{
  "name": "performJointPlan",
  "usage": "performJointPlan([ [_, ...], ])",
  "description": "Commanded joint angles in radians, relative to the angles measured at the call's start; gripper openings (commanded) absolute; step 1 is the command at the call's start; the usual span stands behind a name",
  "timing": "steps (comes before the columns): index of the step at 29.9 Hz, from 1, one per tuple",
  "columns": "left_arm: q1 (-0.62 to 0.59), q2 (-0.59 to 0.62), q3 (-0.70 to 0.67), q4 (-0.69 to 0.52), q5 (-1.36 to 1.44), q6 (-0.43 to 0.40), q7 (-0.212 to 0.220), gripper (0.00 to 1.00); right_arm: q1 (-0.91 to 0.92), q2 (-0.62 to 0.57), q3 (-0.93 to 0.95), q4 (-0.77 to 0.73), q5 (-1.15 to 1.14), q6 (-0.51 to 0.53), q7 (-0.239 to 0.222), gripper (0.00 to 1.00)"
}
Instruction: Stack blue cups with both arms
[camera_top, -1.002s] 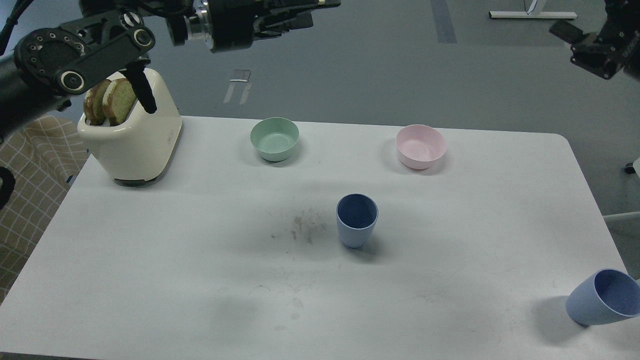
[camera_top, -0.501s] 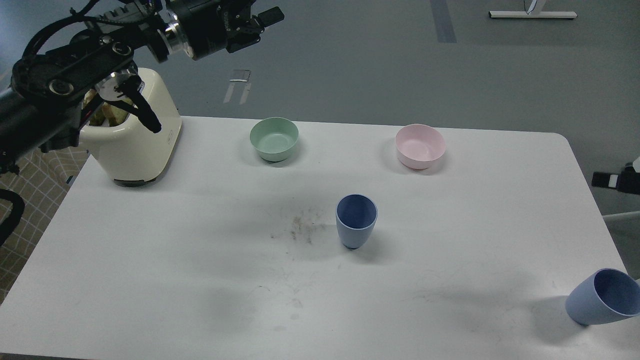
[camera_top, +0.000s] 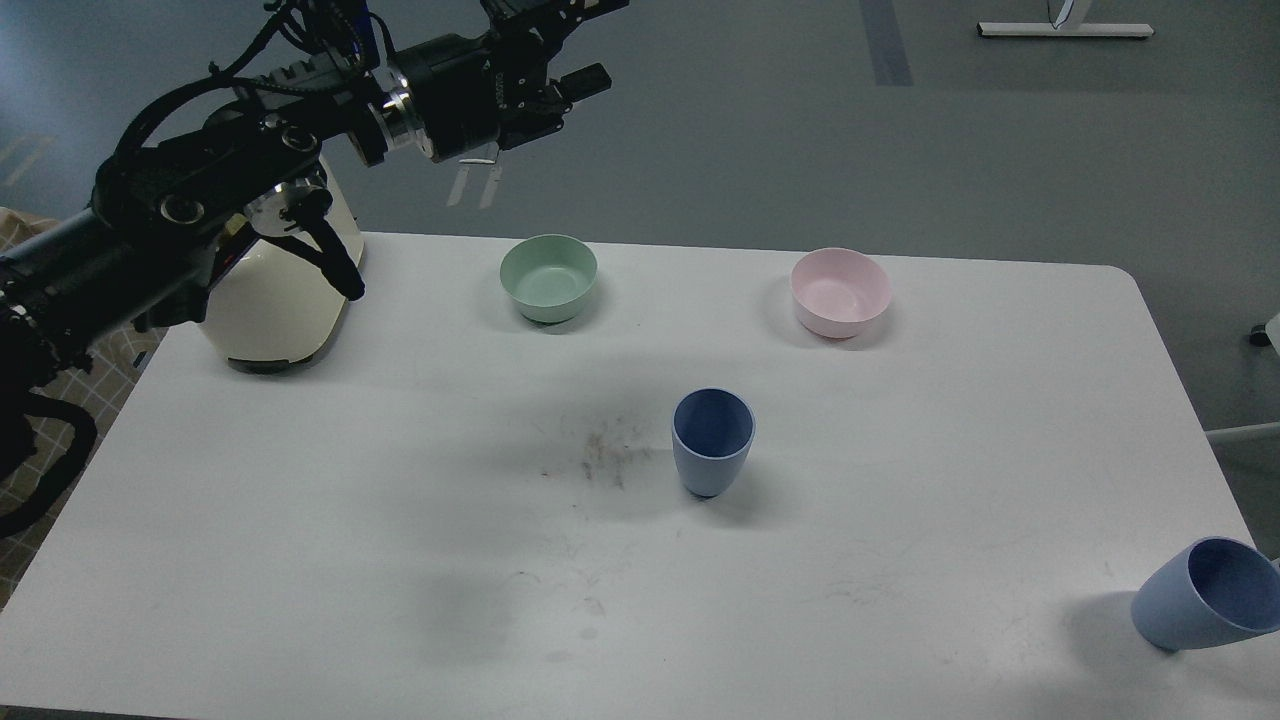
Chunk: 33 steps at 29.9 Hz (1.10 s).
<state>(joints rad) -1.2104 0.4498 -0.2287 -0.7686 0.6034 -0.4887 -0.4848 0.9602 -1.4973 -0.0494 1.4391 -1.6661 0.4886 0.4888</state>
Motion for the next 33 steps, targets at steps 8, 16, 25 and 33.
performJointPlan([
  [8, 0.02, 0.0, 0.002, -0.011, 0.009, 0.0, 0.0, 0.96, 0.014, 0.023, 0.003, -0.014, -0.018, -0.001, 0.0, 1.0],
  [16, 0.032, -0.002, 0.002, -0.012, 0.01, 0.0, 0.0, 0.96, 0.008, 0.104, 0.003, -0.101, -0.092, 0.0, 0.0, 1.0],
  [25, 0.048, -0.01, 0.002, -0.011, 0.01, 0.0, 0.0, 0.96, 0.008, 0.161, 0.002, -0.123, -0.096, -0.001, 0.0, 1.0],
  [33, 0.048, -0.01, 0.002, -0.011, 0.01, 0.0, 0.0, 0.96, -0.003, 0.184, -0.007, -0.124, -0.101, -0.001, 0.0, 0.94],
])
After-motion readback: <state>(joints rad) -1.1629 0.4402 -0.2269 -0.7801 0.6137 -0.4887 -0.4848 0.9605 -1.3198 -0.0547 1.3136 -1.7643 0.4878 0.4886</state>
